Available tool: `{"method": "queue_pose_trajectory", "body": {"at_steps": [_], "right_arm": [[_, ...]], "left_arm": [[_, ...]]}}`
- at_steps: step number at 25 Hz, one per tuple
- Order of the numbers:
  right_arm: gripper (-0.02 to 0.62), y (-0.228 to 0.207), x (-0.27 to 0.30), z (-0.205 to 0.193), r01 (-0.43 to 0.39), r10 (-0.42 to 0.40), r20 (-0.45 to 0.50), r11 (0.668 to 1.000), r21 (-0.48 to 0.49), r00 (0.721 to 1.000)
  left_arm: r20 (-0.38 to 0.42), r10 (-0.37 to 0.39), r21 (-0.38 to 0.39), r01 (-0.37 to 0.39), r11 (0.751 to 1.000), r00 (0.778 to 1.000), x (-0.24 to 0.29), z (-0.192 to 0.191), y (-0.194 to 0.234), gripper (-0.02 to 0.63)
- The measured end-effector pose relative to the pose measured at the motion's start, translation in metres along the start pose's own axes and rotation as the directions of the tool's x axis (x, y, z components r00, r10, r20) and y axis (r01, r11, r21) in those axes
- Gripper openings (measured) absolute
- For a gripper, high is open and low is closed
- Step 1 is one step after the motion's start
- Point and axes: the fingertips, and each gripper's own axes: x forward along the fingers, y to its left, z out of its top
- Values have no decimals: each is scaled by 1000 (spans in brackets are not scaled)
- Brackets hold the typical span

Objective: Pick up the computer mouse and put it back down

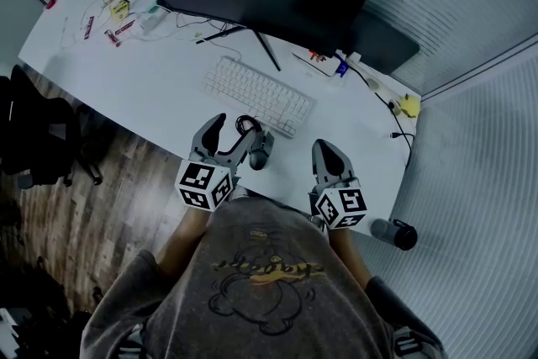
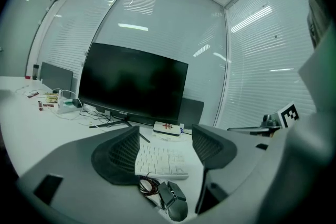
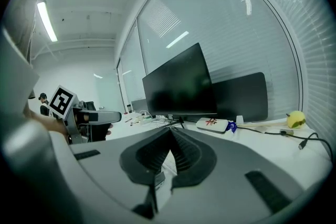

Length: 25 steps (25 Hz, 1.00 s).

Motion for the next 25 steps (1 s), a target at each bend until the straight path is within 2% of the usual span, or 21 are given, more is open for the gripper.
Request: {"method": "queue_pose_trajectory", "body": {"at_steps": [5,9,14,21,25], "right_arm": [[6,0,-7,-3,9,-9,0,1000,7,1000],[6,-6,-13,-5,30,-30,2,999,11,1000],[6,-12,-18,-7,51,-51,-5,999,15,999],[6,-20,-26,-15,67,-66,-26,997,24,997],[6,-27,-30,-18,79,-78,-41,996,29,996]], "left_arm": [[-81,-11,10,12,1000,997,10,-27,-4,334],[-177,-30,19,34,999,984,26,-59,-10,341],[-300,-36,13,42,999,953,41,-107,-14,350],[-433,-22,23,35,999,901,53,-165,-18,357],[-491,-3,55,34,998,871,59,-190,-19,360]]}}
